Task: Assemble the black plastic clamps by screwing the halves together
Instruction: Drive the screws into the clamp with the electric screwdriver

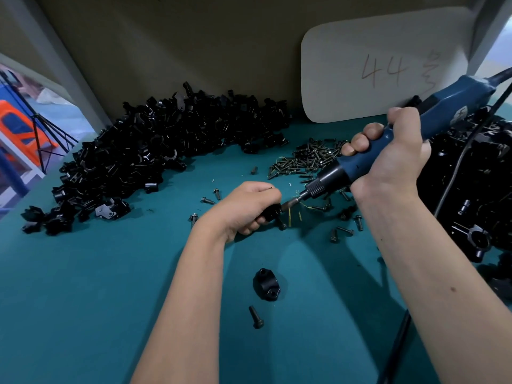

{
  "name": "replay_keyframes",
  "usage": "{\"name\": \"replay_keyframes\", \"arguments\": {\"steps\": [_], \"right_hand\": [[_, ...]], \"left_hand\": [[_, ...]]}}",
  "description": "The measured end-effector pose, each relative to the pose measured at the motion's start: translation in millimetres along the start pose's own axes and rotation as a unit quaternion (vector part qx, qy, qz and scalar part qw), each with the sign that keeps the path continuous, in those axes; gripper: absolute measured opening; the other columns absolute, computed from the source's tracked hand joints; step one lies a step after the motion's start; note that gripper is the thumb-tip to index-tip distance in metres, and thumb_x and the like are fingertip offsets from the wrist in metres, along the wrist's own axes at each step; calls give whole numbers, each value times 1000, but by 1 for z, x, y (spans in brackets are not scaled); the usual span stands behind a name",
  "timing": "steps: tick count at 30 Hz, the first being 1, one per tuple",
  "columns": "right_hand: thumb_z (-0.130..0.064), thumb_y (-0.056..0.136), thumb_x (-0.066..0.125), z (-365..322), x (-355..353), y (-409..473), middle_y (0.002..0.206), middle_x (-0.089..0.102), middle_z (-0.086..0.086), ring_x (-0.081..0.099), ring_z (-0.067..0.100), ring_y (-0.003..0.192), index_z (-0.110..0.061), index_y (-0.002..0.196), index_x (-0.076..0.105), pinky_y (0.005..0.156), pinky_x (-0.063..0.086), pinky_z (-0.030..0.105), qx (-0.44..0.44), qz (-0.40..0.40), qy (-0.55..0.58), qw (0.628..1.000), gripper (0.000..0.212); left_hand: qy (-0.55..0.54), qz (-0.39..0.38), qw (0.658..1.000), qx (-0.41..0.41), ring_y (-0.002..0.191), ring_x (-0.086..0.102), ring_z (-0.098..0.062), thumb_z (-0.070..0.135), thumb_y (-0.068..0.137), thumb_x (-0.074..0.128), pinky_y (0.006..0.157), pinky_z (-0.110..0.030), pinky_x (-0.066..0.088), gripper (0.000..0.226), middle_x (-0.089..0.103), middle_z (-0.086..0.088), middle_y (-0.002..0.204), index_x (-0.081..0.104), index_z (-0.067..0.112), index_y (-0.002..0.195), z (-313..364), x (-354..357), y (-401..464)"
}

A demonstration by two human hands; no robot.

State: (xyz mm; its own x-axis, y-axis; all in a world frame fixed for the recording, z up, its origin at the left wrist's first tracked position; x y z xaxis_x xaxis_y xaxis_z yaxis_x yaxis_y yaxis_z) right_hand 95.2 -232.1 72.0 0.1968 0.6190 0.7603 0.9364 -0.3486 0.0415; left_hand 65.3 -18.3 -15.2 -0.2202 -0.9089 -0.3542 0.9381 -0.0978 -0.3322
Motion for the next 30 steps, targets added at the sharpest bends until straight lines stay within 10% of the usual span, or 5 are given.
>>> {"name": "replay_keyframes", "arguments": {"steps": [30], "right_hand": [[-5,93,52,-6,12,-7,61,40,3,37,18,48,-14,88,34,51,37,29,-21,-43,-9,999,21]], "left_hand": [[-26,-1,1000,-13,40,25,-10,24,90,50,39,-12,17,22,43,5,51,49,26,68,-2,-1,-2]]}}
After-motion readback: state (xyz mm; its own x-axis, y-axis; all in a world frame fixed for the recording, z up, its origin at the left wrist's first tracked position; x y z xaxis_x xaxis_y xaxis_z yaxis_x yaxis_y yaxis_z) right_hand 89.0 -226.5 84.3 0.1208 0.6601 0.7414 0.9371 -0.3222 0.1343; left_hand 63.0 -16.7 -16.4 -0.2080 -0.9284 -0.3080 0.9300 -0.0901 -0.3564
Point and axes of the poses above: each hand's wrist, its own y-axis towards the middle knuckle, its own x-axis out of the palm, z = x × y, the point moved 9 cm from there along y, towards the middle knuckle
